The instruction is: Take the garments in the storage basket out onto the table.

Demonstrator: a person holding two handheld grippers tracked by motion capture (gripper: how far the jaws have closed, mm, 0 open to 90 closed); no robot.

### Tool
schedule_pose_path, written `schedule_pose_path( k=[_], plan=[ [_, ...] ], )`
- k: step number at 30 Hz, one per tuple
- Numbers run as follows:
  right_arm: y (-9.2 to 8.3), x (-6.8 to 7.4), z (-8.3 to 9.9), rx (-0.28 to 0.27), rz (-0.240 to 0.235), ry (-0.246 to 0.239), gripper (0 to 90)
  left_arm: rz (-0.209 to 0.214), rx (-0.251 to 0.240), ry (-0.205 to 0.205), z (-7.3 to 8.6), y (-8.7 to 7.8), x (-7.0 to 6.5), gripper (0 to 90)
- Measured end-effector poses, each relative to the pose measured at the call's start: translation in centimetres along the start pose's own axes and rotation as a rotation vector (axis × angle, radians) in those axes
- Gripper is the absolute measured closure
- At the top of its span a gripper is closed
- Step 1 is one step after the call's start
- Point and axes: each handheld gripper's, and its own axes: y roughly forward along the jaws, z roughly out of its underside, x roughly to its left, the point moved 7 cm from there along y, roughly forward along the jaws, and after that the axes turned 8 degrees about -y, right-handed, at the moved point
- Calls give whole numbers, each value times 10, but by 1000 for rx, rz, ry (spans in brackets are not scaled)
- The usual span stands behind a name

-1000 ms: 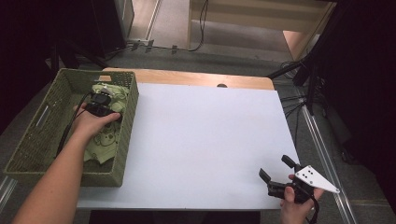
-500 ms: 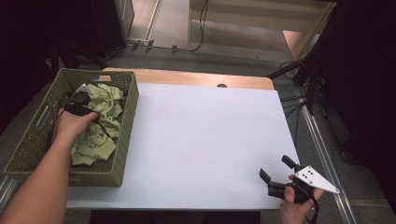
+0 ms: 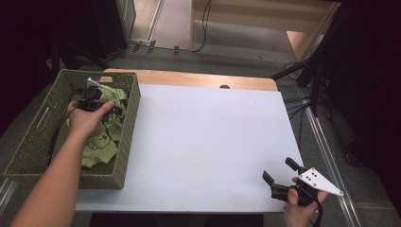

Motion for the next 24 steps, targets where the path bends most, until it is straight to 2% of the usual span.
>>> schedule_pose_path(
  k=[2,3,4,6,7,8,9,10,11,12,13,15,17,19,20,21,22,23,24],
  plan=[
    [1,-1,1,3,-2,0,0,-102,30,15,3,9,7,0],
    [1,-1,1,3,-2,0,0,-174,50,25,6,15,13,0],
    [2,-1,2,9,-2,9,0,-211,78,16,11,21,18,0],
    [2,-2,2,12,1,9,0,-208,75,31,11,20,19,0],
    [2,-2,2,12,0,9,0,-201,78,55,11,18,17,6],
    [2,-2,2,13,0,10,0,-201,78,55,11,18,17,98],
    [2,-2,2,13,1,9,0,-179,65,71,10,16,14,202],
    [2,-2,2,13,0,10,0,-183,50,90,10,9,14,320],
    [2,-1,2,13,1,10,0,-183,50,90,10,9,14,477],
    [3,-1,2,13,0,6,0,-154,35,83,11,5,13,567],
    [3,-1,2,13,0,6,0,-148,34,81,13,4,13,567],
    [3,-1,2,14,-1,2,0,-141,52,120,18,1,13,604],
    [3,-1,2,15,0,2,0,-112,109,134,23,-5,13,607],
    [3,-2,3,18,-1,8,0,-85,184,179,30,-8,12,587],
    [3,-2,3,17,-1,12,0,-75,202,191,32,-10,12,559],
    [3,-2,3,17,-1,12,0,-70,194,182,31,-11,13,559],
    [4,-2,3,17,-1,10,0,-72,167,157,27,-12,14,489],
    [4,-2,3,18,-1,9,0,-84,132,132,23,-14,16,348],
    [4,-2,3,18,-1,9,0,-84,107,113,20,-15,18,246]
  ],
)
